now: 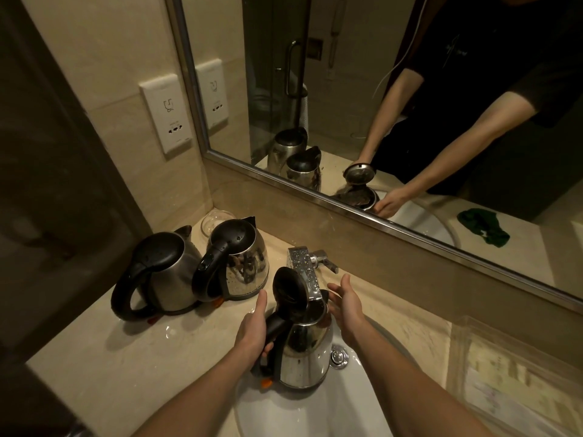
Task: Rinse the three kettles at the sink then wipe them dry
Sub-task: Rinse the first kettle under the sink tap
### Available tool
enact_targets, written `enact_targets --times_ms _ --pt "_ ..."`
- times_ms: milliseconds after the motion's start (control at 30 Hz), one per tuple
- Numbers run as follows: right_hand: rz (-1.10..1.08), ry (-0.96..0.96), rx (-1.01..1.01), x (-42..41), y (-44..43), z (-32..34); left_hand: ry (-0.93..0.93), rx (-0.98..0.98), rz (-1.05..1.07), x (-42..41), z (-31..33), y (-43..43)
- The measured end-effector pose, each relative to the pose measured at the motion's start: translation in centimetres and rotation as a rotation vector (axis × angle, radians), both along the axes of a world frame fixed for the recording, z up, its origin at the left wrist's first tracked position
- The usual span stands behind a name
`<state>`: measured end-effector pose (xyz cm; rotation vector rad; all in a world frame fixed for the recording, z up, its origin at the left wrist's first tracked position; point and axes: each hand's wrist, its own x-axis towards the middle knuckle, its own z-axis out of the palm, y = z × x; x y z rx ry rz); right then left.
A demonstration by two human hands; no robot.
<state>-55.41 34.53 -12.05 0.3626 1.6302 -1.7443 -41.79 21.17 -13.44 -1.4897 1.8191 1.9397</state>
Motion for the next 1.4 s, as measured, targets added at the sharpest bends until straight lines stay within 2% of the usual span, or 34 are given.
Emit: enact_targets --times_ms 1400 --pt "0.004 -0.021 0.003 -0.10 0.04 -0.09 0.010 -0.019 0.001 -0.08 -0.10 0.00"
